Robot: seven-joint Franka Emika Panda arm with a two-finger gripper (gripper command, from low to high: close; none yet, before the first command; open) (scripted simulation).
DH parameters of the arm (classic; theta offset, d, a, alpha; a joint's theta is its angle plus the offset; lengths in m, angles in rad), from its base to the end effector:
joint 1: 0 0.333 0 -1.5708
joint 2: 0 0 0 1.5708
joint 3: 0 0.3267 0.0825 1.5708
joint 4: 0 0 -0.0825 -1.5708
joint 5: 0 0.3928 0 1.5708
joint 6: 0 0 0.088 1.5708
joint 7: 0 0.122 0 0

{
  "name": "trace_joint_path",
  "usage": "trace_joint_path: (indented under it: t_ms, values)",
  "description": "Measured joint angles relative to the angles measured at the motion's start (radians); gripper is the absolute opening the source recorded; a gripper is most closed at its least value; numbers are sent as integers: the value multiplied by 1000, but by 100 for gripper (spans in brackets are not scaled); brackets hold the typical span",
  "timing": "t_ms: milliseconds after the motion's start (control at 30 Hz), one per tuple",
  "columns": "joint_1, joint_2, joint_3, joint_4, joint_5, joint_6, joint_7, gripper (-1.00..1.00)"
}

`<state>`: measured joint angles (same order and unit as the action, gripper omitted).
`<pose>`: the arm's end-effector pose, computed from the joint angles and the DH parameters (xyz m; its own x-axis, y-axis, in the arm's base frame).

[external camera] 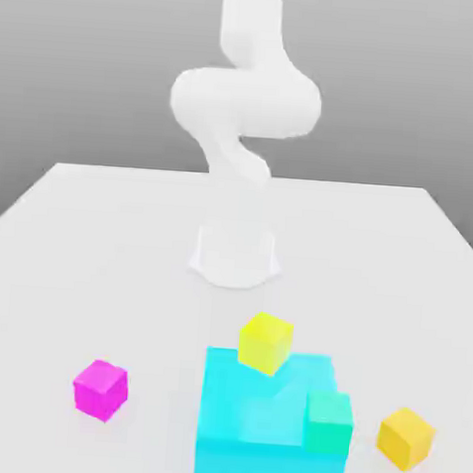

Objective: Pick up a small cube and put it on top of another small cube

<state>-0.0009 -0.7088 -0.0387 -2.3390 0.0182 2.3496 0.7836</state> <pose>0.3933 -0.0197 0.6597 0.5100 -0.7418 0.4355 -0.5524 -0.6706 -0.4951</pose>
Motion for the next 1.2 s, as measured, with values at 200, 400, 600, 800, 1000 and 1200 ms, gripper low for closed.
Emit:
trace_joint_path:
  t_ms: [200, 400, 600, 800, 1000, 1200]
  values:
    - [-8, 225, -88, -96, 47, 122, -42, 0]
    - [-28, 444, -158, -188, 91, 240, -82, 0]
    - [-78, 660, -209, -281, 114, 359, -106, 0]
    - [-132, 866, -220, -342, 120, 490, -118, 0]
    - [-227, 1034, -101, -312, 233, 620, -204, -100]
    - [-234, 1040, -94, -311, 234, 625, -205, -100]
